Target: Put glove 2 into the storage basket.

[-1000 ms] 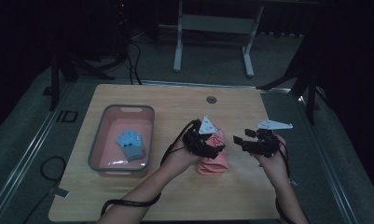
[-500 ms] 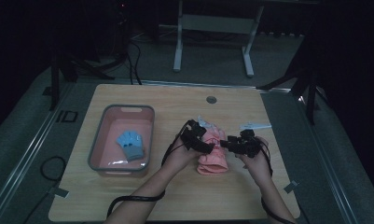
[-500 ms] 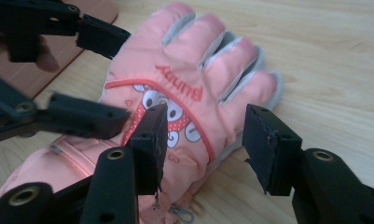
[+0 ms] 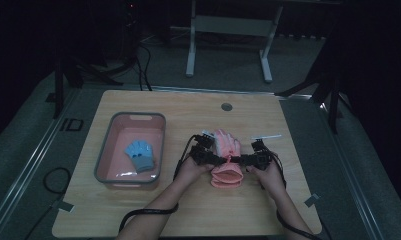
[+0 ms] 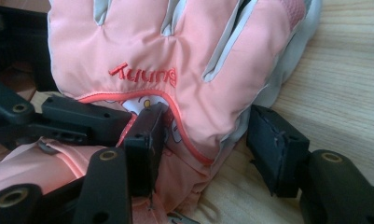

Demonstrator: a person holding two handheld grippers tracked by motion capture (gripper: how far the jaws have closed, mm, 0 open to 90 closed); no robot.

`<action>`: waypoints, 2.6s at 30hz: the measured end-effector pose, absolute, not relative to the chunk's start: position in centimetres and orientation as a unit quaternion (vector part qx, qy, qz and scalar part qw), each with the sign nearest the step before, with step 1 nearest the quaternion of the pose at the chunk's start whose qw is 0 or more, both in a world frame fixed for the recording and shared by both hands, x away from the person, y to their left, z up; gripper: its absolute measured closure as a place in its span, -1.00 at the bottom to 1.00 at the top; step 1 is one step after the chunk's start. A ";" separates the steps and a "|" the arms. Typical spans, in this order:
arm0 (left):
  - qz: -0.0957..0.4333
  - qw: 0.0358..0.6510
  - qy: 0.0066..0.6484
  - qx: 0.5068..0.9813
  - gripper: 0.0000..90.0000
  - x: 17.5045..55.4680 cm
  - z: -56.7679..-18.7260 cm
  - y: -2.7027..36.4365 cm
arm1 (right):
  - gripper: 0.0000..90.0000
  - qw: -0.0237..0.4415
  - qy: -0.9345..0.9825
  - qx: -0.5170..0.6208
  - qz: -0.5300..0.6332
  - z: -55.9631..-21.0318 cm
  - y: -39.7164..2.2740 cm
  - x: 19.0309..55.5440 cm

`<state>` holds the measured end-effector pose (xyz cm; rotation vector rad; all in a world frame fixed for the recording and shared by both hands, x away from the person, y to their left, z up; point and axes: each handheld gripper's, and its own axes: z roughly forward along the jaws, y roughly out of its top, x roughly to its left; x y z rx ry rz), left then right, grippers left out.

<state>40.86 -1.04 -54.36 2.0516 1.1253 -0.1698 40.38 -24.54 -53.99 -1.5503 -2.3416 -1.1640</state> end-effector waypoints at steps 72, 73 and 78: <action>0.030 0.391 0.465 0.794 0.40 37.8 -37.5 19.4 | 0.71 0.001 -0.792 -0.398 -0.463 -39.0 -3.7 40.1; 0.031 0.390 0.468 0.792 0.40 37.8 -37.5 19.9 | 0.71 0.002 -0.793 -0.396 -0.462 -39.0 -3.1 40.1; 0.035 0.384 0.482 0.787 0.40 37.5 -37.9 22.5 | 0.70 0.009 -0.798 -0.388 -0.461 -39.4 -0.3 40.3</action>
